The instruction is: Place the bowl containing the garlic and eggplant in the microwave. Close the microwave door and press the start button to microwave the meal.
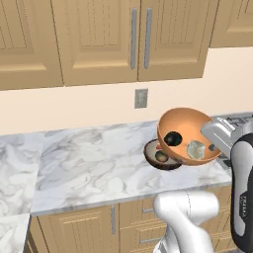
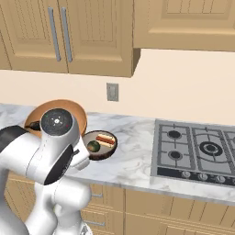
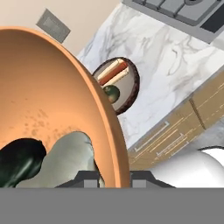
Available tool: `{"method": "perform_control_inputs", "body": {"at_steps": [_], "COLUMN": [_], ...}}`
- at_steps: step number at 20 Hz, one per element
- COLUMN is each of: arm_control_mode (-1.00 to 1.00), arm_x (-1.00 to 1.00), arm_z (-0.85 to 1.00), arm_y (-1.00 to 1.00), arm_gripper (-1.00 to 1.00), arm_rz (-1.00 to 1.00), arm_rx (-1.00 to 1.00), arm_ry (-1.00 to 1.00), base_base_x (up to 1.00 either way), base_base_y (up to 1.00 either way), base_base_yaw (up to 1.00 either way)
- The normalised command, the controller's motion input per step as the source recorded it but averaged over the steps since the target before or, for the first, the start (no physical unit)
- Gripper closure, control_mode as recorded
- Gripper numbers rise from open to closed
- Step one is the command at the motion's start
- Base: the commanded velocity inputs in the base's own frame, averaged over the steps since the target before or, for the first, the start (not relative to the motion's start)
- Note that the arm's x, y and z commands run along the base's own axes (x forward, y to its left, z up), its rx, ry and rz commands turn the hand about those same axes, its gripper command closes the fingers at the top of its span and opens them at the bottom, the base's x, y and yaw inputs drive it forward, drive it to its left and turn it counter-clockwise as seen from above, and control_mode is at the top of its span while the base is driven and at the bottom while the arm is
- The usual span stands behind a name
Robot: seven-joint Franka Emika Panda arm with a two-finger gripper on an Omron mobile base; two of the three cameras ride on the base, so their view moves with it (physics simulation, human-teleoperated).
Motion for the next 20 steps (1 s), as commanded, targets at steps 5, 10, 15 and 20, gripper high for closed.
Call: {"method": "perform_control_inputs", "body": {"at_steps": [5, 10, 15, 20], "arm_control_mode": [1.00, 1.00, 1.00, 1.00], "arm_x": [0.00, 0.00, 0.00, 0.00], "arm_z": [0.00, 0.00, 0.00, 0.00], "arm_y": [0.00, 0.00, 0.00, 0.00], "arm_gripper": [1.00, 1.00, 1.00, 1.00], "arm_rz": [0.00, 0.00, 0.00, 0.00], "arm_rx": [0.00, 0.00, 0.00, 0.00], "arm_ry": [0.00, 0.00, 0.00, 0.00], "base_base_x": [-0.79, -0.47, 0.00, -0.06], "base_base_y": [-0.14, -0.44, -0.65, -0.66], "base_base_yaw": [0.00, -0.19, -0.44, -0.49]}}
